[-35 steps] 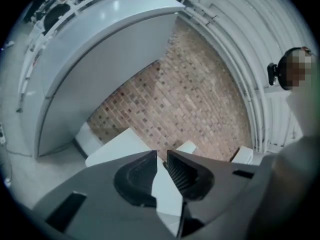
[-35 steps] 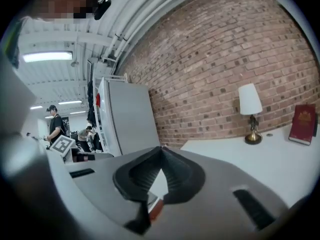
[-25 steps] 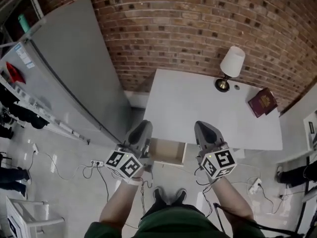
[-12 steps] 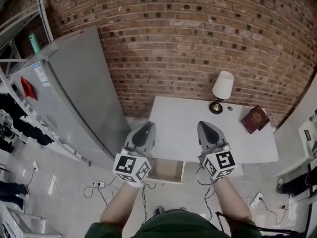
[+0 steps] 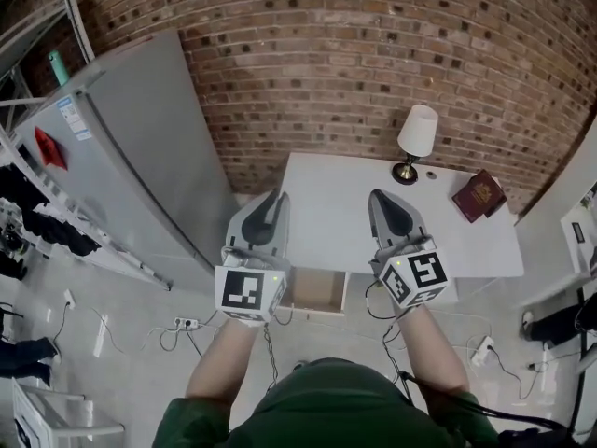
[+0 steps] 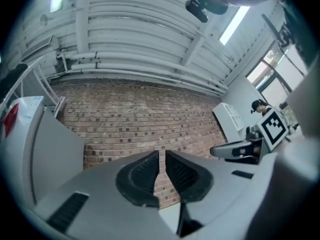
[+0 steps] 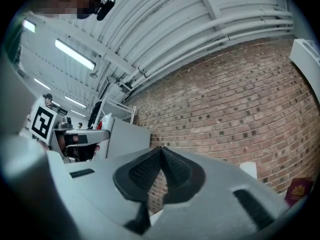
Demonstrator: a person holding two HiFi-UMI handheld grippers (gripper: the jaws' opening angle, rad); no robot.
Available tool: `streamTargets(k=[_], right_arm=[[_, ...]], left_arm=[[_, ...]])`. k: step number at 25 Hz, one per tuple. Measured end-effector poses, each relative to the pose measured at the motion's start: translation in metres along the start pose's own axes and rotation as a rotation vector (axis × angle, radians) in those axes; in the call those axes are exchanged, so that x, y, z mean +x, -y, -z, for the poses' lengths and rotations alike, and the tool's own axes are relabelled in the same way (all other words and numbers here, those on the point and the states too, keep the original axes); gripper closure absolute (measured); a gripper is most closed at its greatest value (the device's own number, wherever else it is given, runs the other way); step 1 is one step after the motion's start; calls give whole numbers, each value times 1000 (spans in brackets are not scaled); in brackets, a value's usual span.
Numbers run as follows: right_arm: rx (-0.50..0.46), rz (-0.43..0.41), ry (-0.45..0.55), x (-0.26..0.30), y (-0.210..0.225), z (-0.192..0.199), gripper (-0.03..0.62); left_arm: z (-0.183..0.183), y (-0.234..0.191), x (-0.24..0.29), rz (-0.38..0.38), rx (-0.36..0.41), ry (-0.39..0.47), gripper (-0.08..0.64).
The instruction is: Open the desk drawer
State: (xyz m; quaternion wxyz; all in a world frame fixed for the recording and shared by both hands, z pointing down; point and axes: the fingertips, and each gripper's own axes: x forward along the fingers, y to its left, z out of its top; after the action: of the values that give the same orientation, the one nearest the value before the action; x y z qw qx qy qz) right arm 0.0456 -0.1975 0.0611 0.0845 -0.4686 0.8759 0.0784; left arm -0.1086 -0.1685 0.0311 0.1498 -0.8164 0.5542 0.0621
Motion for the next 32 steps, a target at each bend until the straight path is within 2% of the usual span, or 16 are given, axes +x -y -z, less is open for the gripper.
streamTargets(k=[4, 14, 21, 32], right_arm=[[-26, 8, -10, -5, -2, 4, 591], [-17, 15, -67, -13, -11, 28, 591], [-14, 30, -67, -12, -6, 35, 591], [-11, -20, -69, -9, -15, 42, 592]], left_arm=[[24, 2, 2, -13, 39, -15, 522], [65, 10, 1, 15, -42, -98, 522], [75, 12, 3, 17, -46, -117, 522], [79, 15, 3, 12, -34, -119, 522]])
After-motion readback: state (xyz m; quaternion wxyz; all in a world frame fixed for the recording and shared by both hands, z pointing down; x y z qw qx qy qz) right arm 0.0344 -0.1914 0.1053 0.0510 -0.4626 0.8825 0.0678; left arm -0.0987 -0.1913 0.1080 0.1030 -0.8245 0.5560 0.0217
